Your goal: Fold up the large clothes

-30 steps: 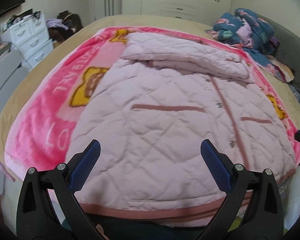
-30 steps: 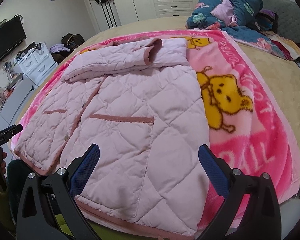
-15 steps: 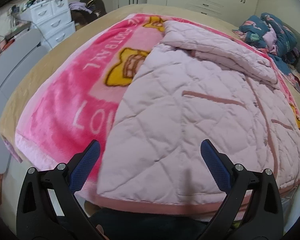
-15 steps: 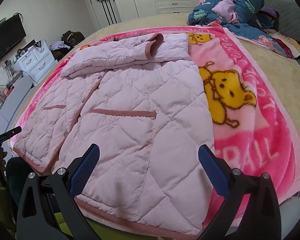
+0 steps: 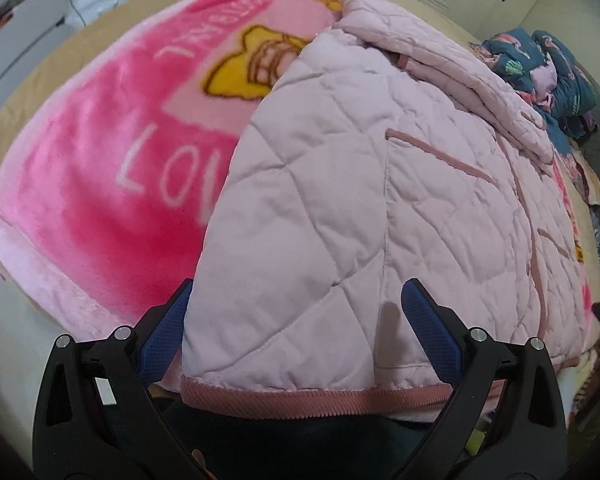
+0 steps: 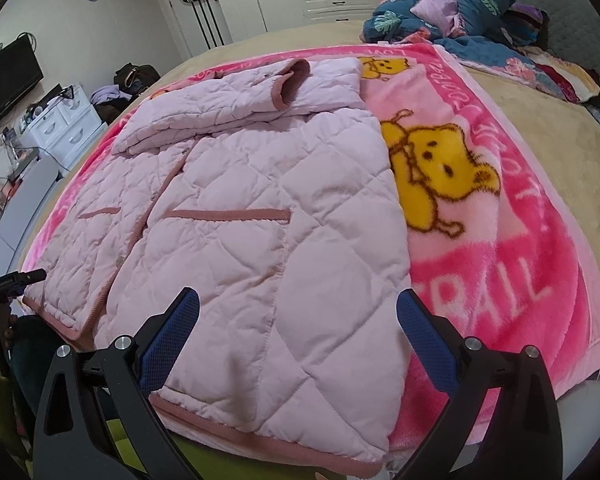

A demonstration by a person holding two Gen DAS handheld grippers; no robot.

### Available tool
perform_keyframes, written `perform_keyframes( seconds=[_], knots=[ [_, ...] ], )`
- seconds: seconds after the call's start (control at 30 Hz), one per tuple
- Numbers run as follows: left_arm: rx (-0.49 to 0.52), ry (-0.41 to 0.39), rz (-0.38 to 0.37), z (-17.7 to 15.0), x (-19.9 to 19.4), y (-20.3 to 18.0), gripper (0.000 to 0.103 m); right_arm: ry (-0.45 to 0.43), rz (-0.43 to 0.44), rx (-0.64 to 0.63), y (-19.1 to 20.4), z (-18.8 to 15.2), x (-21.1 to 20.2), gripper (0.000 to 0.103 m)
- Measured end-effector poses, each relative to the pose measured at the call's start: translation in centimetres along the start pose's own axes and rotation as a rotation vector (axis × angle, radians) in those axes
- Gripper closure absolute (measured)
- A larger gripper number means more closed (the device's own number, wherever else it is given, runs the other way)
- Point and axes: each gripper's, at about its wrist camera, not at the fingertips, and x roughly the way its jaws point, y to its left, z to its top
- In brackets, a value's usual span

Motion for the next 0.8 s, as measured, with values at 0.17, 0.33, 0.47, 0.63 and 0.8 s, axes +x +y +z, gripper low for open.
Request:
perform_keyframes(
  seconds=[0.17, 0.33, 0.47, 0.63, 0.8],
  knots=[
    [-0.019, 0.046, -0.037, 0.2, 0.7, 0.3, 0.009, 0.029, 0.012, 0.023, -0.8, -1.0, 0.2, 0.005],
    [0.047, 0.084, 0.010, 0.4, 1.3, -0.9, 0.009, 0.063, 0.025, 0.039, -1.7, -2.2, 0.2, 0.005],
    [0.101, 0.111, 0.029, 0.6, 2.0, -1.7, 0.009, 0.106, 0.033, 0.055, -2.5, -3.2, 0.4, 0.005],
    [0.084, 0.131, -0.029, 1.0, 2.3, -1.2, 0.009, 0.138, 0.092, 0.133, -3.9, -4.5, 0.6, 0.005],
    [0.077, 0.118, -0.044, 0.9, 2.0, -1.1, 0.009, 0.174, 0.168, 0.176, -4.0, -5.6, 1.1, 0.005]
  ],
)
